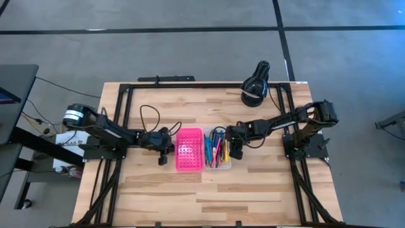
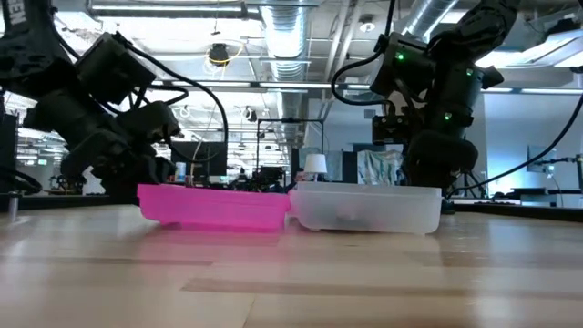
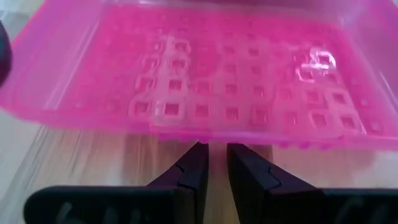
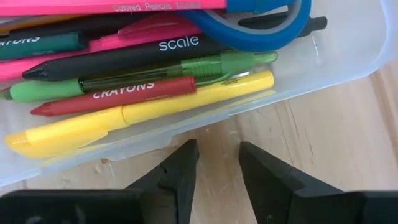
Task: Pick & place school supplies into a supply box
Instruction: Close the lid of the pink supply box
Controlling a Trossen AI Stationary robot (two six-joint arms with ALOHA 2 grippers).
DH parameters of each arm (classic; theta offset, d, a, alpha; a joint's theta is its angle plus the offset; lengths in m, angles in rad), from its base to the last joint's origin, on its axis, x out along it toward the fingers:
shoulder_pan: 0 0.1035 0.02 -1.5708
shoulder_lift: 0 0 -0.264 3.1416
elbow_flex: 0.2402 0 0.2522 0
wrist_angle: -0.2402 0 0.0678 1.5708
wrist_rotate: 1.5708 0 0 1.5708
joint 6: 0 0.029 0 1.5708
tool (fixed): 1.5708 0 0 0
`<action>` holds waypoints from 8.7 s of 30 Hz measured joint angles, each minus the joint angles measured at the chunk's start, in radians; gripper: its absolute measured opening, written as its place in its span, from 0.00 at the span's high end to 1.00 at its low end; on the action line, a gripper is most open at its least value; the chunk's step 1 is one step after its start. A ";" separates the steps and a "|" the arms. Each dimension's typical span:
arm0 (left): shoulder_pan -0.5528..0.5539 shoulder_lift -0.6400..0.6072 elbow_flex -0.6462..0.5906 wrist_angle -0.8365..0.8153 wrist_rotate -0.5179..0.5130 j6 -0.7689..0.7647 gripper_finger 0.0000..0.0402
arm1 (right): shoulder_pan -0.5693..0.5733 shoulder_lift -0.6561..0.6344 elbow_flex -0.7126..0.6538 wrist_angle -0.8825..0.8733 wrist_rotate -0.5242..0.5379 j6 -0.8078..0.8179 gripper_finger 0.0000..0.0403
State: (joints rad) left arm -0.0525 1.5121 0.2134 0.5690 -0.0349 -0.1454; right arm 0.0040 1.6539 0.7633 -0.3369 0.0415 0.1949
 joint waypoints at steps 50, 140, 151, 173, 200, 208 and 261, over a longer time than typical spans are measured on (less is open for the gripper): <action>0.059 0.102 0.283 0.331 0.082 0.117 0.86 | 0.005 0.006 -0.002 0.212 -0.092 -0.011 0.70; 0.030 0.102 0.281 0.071 0.069 -0.046 0.86 | -0.059 0.001 0.000 0.167 -0.042 0.067 0.70; 0.030 0.102 0.281 0.065 0.052 -0.035 0.86 | -0.025 0.001 0.000 0.176 -0.071 0.066 0.70; 0.031 0.101 0.282 0.045 0.045 -0.034 0.86 | -0.026 0.001 0.000 0.106 -0.020 0.139 0.70; 0.051 0.077 0.281 0.010 -0.032 -0.043 0.86 | -0.011 -0.110 0.000 0.376 -0.065 0.082 0.70; 0.053 0.077 0.281 0.005 -0.031 -0.071 0.86 | 0.015 -0.079 0.000 0.406 -0.056 0.093 0.70; 0.053 0.042 0.280 0.001 0.004 -0.082 0.86 | 0.013 -0.074 -0.001 0.373 -0.017 0.116 0.70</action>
State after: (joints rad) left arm 0.0002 1.5540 0.4936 0.5698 -0.0311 -0.2276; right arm 0.0174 1.5800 0.7621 0.0360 0.0246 0.3114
